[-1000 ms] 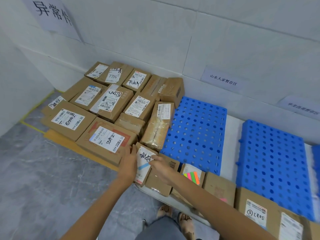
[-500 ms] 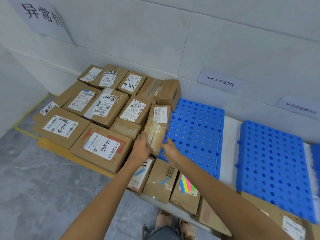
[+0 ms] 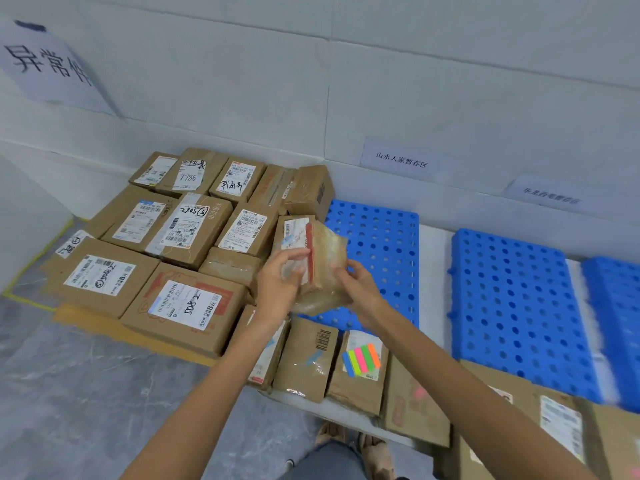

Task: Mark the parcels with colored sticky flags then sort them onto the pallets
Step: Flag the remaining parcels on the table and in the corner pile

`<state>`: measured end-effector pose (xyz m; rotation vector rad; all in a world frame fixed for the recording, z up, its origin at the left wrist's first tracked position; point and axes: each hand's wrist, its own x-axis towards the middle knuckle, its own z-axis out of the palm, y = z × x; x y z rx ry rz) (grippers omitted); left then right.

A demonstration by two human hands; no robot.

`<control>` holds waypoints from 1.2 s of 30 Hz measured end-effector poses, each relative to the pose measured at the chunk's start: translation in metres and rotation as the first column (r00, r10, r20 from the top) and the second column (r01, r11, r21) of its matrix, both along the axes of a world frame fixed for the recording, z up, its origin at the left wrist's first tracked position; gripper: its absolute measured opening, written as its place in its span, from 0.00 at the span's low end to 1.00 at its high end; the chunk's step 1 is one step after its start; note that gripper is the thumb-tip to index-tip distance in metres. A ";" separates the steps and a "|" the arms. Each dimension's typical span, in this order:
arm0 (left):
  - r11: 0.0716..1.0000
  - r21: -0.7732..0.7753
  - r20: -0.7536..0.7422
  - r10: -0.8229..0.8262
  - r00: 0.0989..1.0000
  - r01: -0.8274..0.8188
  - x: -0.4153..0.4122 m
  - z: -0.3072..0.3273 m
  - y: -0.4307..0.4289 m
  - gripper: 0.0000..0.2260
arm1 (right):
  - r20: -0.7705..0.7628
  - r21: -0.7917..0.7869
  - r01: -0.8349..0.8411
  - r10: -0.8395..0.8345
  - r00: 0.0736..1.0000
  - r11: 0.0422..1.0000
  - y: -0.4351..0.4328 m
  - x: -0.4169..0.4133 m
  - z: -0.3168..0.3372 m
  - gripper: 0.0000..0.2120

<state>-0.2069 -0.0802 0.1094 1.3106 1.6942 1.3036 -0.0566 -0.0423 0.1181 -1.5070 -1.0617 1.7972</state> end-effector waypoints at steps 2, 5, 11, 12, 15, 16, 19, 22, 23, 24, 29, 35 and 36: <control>0.998 -0.009 0.012 -0.062 0.998 0.062 0.022 0.005 -0.001 0.15 | 0.076 0.027 -0.042 0.040 0.996 0.999 -0.006 0.016 0.001 0.45; 0.993 -0.051 -0.087 -0.108 0.990 0.104 0.050 0.008 0.000 0.30 | 0.090 0.022 -0.046 0.043 0.995 0.999 -0.016 0.050 -0.001 0.62; 0.943 -0.160 0.178 -0.263 0.948 0.291 0.099 0.006 -0.013 0.38 | -0.087 -0.036 0.110 -0.113 0.990 0.993 -0.050 0.136 -0.009 0.32; 0.932 -0.198 0.205 -0.264 0.942 0.304 0.106 0.002 -0.015 0.37 | -0.090 -0.052 0.133 -0.137 0.986 0.990 -0.056 0.148 -0.013 0.33; 0.815 -0.394 0.201 -0.375 0.905 0.425 0.128 -0.010 -0.022 0.28 | 0.021 -0.052 0.151 -0.150 0.988 0.987 -0.076 0.177 -0.023 0.32; 0.778 -0.421 0.233 -0.404 0.885 0.466 0.135 -0.014 -0.026 0.25 | 0.062 -0.043 0.136 -0.133 0.989 0.990 -0.084 0.183 -0.027 0.29; 0.725 -0.466 0.329 -0.391 0.860 0.508 0.152 -0.030 -0.036 0.22 | 0.144 -0.039 0.141 -0.134 0.981 0.989 -0.103 0.199 -0.035 0.15; 0.643 -0.563 0.374 -0.362 0.854 0.519 0.158 -0.045 -0.043 0.19 | 0.206 -0.018 0.113 -0.107 0.973 0.993 -0.119 0.206 -0.042 0.17; 0.617 -0.581 0.388 -0.362 0.847 0.530 0.158 -0.051 -0.045 0.18 | 0.231 -0.008 0.089 -0.084 0.969 0.996 -0.123 0.207 -0.046 0.20; 0.599 -0.587 0.395 -0.376 0.838 0.545 0.158 -0.055 -0.047 0.17 | 0.266 0.004 0.069 -0.067 0.962 0.998 -0.127 0.207 -0.050 0.22; 0.741 -0.560 -0.248 -0.576 0.779 0.369 0.132 -0.086 -0.044 0.15 | 0.404 0.053 0.059 -0.075 0.912 0.997 -0.135 0.206 -0.057 0.24; 0.750 -0.631 -0.648 -0.650 0.397 0.198 0.111 -0.115 -0.044 0.32 | 0.412 0.056 0.038 -0.058 0.909 0.998 -0.136 0.207 -0.054 0.23; 0.759 -0.620 -0.665 -0.642 0.381 0.197 0.111 -0.118 -0.043 0.31 | 0.412 0.061 0.037 -0.059 0.909 0.997 -0.136 0.207 -0.054 0.22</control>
